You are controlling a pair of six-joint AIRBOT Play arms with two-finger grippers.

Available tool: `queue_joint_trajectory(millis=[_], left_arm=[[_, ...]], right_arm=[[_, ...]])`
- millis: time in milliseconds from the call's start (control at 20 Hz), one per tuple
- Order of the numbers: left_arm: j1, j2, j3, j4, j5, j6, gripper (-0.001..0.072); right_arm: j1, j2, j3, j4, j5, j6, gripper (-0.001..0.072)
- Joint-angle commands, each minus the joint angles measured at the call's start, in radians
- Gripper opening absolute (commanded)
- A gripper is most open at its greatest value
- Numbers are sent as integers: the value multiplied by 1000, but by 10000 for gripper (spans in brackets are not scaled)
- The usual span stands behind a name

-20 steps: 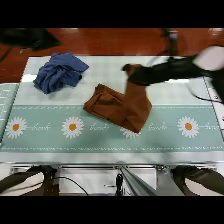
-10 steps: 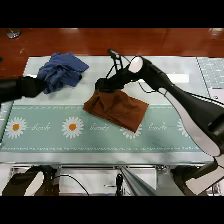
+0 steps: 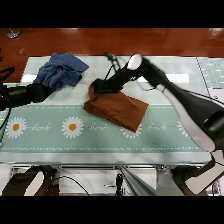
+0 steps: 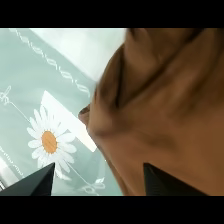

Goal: Fold the shirts.

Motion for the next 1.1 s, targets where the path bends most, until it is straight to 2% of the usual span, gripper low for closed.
queue_joint_trajectory(millis=[0, 100, 150, 250, 400, 500, 600, 850, 1000, 1050], left_arm=[[1, -12, -3, 0, 28, 0, 42], [1, -12, -3, 0, 28, 0, 42], [1, -12, -3, 0, 29, 0, 42], [1, -12, -3, 0, 29, 0, 42], [1, -12, -5, 0, 29, 1, 42], [0, -12, -5, 0, 29, 1, 43], [0, -12, -6, 0, 29, 0, 43], [0, -12, -6, 0, 27, 0, 42], [0, -12, -6, 0, 27, 0, 42], [0, -12, -6, 0, 27, 0, 42]], right_arm=[[-161, 120, 49, -47, 195, -18, 633], [-270, 263, 20, -206, 296, -18, 633], [-315, 364, -58, -319, 290, -7, 632], [-394, 592, -348, -467, 154, 60, 632], [-475, 924, -927, -428, -175, 259, 628], [-470, 1014, -1180, -250, -329, 306, 618], [-428, 980, -1280, -66, -427, 244, 618], [-284, 698, -1206, 81, -520, 193, 618], [-211, 537, -1107, 183, -515, 124, 617], [-192, 496, -1075, 201, -509, 109, 589]])
